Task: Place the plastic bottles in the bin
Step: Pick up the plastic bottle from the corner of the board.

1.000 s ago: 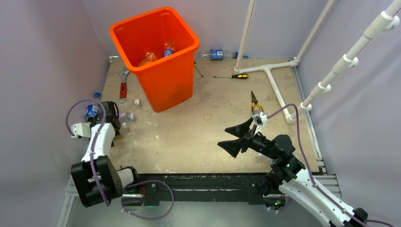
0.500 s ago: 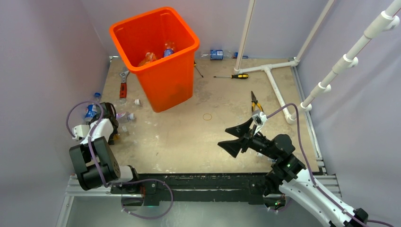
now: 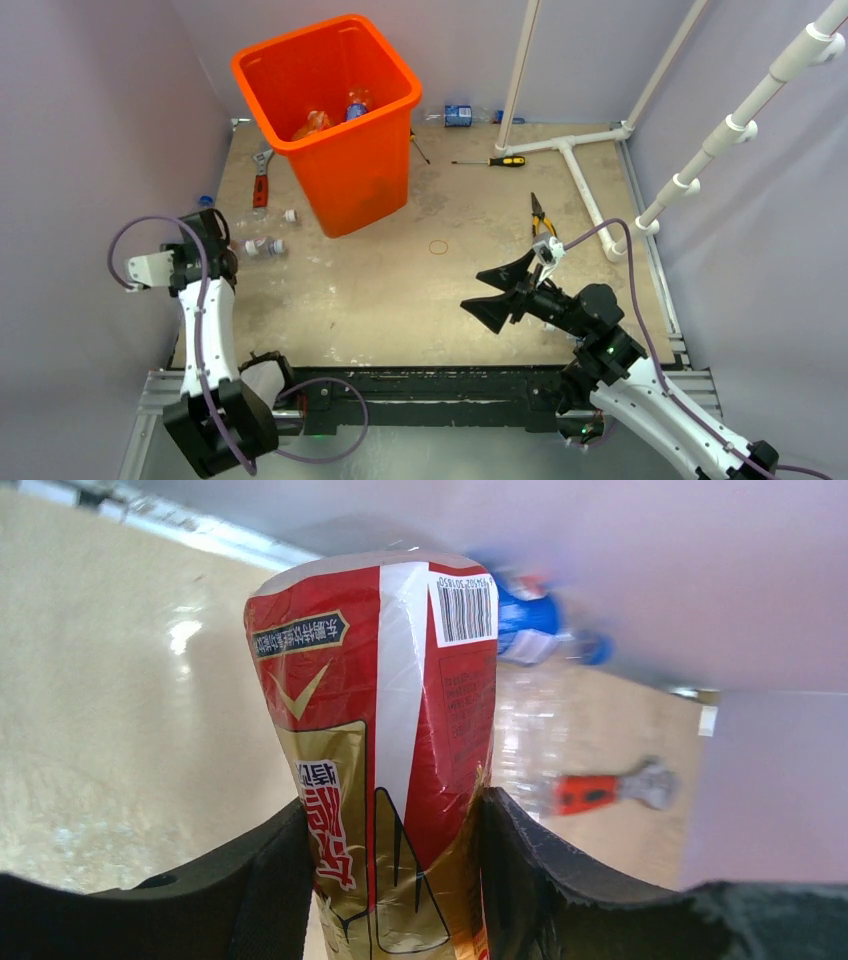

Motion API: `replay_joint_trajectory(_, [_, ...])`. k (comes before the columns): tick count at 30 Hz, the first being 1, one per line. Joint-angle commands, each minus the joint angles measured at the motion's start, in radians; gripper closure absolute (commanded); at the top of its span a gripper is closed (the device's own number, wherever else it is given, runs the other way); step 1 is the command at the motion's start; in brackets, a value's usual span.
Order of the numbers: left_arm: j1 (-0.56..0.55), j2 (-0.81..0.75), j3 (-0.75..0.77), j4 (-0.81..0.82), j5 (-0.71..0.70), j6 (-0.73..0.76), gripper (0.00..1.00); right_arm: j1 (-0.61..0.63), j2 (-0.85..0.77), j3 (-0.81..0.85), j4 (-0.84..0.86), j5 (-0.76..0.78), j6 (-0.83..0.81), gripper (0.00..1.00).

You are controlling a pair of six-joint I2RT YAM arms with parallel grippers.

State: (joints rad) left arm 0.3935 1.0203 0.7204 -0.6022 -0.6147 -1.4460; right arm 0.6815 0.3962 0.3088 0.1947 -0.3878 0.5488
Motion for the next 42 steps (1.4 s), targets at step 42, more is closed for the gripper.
replay_joint_trajectory(42, [-0.989,0.164,0.646,0.949,0.925,0.721,1.00,0.006,0.395,0.465,0.332,0.046,-0.039,0.01])
